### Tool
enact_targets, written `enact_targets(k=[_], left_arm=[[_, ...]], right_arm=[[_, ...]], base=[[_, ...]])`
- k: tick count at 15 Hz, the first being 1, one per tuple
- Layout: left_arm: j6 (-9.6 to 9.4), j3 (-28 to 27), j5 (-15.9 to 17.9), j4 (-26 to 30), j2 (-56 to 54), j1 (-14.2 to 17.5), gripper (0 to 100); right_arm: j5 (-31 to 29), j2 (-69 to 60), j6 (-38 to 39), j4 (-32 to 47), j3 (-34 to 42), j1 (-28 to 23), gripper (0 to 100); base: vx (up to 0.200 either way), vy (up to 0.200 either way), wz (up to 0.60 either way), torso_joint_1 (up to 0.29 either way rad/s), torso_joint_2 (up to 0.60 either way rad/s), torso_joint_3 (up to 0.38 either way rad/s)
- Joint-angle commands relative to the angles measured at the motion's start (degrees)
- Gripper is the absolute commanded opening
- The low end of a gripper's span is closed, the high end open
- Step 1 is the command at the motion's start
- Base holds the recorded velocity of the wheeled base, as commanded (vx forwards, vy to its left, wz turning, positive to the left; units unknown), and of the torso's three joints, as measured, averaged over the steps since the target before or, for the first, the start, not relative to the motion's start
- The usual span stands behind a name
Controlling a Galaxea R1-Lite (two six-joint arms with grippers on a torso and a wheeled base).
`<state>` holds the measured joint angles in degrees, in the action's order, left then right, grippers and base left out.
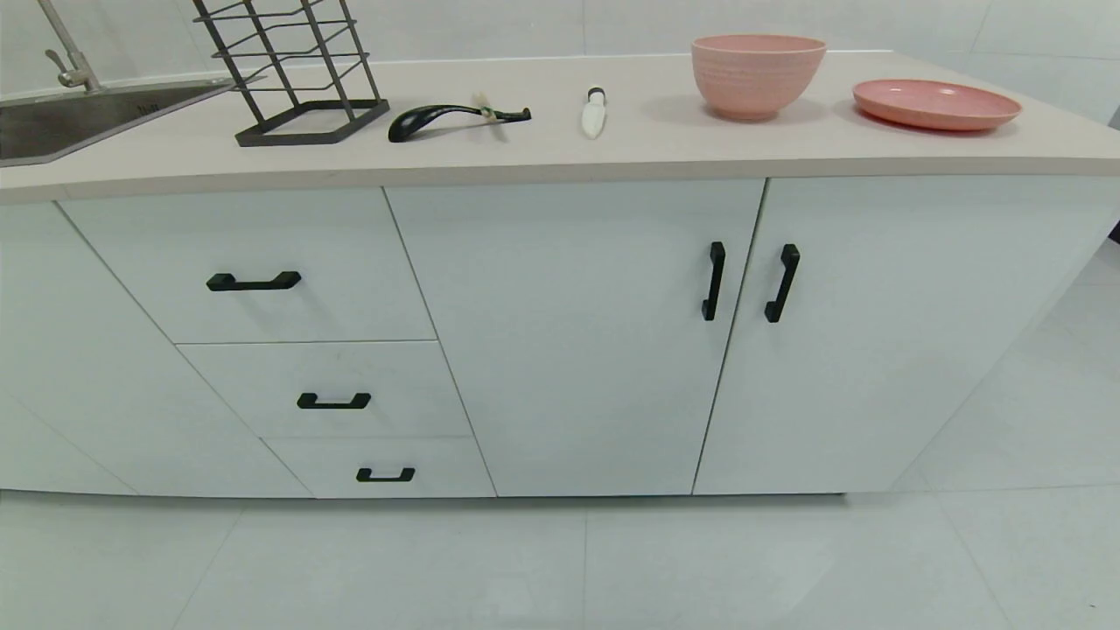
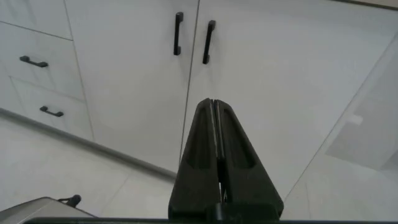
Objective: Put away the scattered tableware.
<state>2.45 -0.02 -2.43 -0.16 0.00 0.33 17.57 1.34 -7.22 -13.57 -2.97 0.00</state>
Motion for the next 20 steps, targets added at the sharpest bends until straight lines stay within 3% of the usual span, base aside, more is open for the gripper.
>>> enact_targets(k=[1,3,4,6,9,11,16,17,20], left_arm=[[0.01,-0.06,-0.04,-0.02,0.00,0.02,100],[0.01,0.02,-0.04,-0.02,0.00,0.02,100],[0.01,-0.06,-0.04,-0.02,0.00,0.02,100],[0.01,-0.06,-0.04,-0.02,0.00,0.02,100],[0.01,-0.06,-0.04,-0.02,0.00,0.02,100],[0.01,-0.06,-0.04,-0.02,0.00,0.02,100],[0.01,-0.06,-0.04,-0.02,0.00,0.02,100],[0.01,-0.06,-0.04,-0.02,0.00,0.02,100],[-0.25,-0.06,-0.04,-0.02,0.00,0.02,100]], right_arm=[[0.63,8.06,0.80,0.91,-5.11,0.09,0],[1.59,17.73,2.12,1.00,-11.44,1.76,0],[1.86,20.02,2.12,0.82,-12.76,2.11,100],[4.41,29.60,1.94,-5.24,-15.31,2.29,100],[4.76,46.82,1.68,-32.75,-12.58,6.50,100],[4.76,56.84,-0.17,-46.20,-9.86,8.61,100],[9.42,63.87,-1.57,-50.42,-10.12,8.61,100],[12.14,68.36,-2.71,-52.79,-11.35,8.35,100],[13.02,80.92,-2.63,-63.42,-10.74,6.59,100]], base=[[0.000,0.000,0.00,0.000,0.00,0.000],[0.000,0.000,0.00,0.000,0.00,0.000],[0.000,0.000,0.00,0.000,0.00,0.000],[0.000,0.000,0.00,0.000,0.00,0.000],[0.000,0.000,0.00,0.000,0.00,0.000],[0.000,0.000,0.00,0.000,0.00,0.000],[0.000,0.000,0.00,0.000,0.00,0.000],[0.000,0.000,0.00,0.000,0.00,0.000],[0.000,0.000,0.00,0.000,0.00,0.000]])
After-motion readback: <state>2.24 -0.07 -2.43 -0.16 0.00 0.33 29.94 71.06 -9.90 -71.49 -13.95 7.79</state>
